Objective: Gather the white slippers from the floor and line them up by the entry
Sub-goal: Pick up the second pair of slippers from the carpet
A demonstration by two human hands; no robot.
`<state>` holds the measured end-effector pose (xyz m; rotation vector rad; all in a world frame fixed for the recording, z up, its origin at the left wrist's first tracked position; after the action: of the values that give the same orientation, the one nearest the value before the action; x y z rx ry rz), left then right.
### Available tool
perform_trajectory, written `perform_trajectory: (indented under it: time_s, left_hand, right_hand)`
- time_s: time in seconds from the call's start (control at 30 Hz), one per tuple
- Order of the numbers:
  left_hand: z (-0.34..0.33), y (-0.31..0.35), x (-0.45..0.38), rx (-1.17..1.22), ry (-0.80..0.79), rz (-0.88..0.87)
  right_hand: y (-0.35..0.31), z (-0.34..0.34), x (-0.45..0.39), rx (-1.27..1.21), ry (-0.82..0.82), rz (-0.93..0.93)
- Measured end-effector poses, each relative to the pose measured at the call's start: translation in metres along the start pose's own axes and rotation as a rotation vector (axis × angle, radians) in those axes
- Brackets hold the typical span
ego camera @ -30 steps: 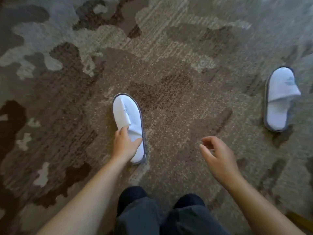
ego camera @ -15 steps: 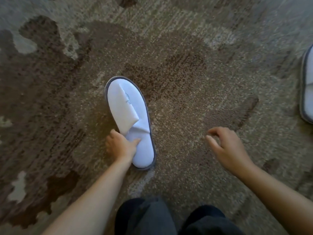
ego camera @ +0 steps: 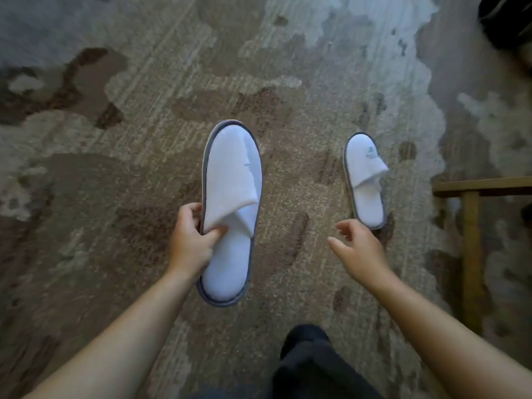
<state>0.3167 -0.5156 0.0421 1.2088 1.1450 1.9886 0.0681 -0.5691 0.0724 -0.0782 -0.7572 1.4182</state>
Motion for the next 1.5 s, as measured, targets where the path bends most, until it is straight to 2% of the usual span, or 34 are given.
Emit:
perform_trajectory:
  time_s: [0.17,0.33,0.43,0.57,0.67,0.77,0.9,1.03,1.13,1.33,1.5]
  left_hand:
    - [-0.089,0.034,-0.038,0.100,-0.107,-0.025]
    - [-0.179,0.015,-0.076,0.102,-0.159,0.005]
    - [-0.212,-0.003,-0.086,0.083,-0.173,0.071]
    - [-0.227,-0.016,-0.092,0.046,-0.170,0.133]
    - [-0.224,-0.018,-0.098,0.035,-0.156,0.150]
    - [-0.217,-0.013,-0.100,0.040,-0.136,0.167]
    - [-0.194,0.013,-0.087,0.043,-0.117,0.183]
    - [-0.151,0.075,-0.049,0.032,-0.118,0.164]
    - [-0.118,0.145,-0.002,0.067,-0.100,0.185]
    - [-0.077,0.336,0.082,0.118,-0.095,0.133]
    - [-0.076,0.472,0.124,0.121,-0.172,0.023]
  right_hand:
    - [0.062,0.028,-0.062,-0.088,0.123,-0.170]
    - [0.132,0.018,-0.135,-0.203,0.255,-0.369]
    - [0.168,0.003,-0.161,-0.196,0.263,-0.470]
    - [0.189,-0.011,-0.176,-0.151,0.214,-0.533]
    - [0.189,-0.013,-0.178,-0.112,0.295,-0.533]
    - [0.191,-0.009,-0.175,-0.212,0.374,-0.544]
    - [0.169,0.007,-0.155,-0.366,0.368,-0.391]
    - [0.104,0.041,-0.099,-0.537,0.384,-0.313]
    - [0.039,0.094,-0.046,-0.687,0.391,-0.315]
    - [-0.083,0.272,0.048,-0.766,0.343,-0.236]
    - [-0.137,0.404,0.093,-0.836,0.463,-0.157]
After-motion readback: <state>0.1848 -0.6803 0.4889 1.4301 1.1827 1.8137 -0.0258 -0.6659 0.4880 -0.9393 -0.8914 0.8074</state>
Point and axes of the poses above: each hand's wrist, its own x-axis away from the middle knuckle, its own z-axis out of the back of the hand, y = z × x, the point moved 2 cm from there along -x, towards the middle knuckle, and after that the axes turned 2 degrees about z, right-handed, at the moved point
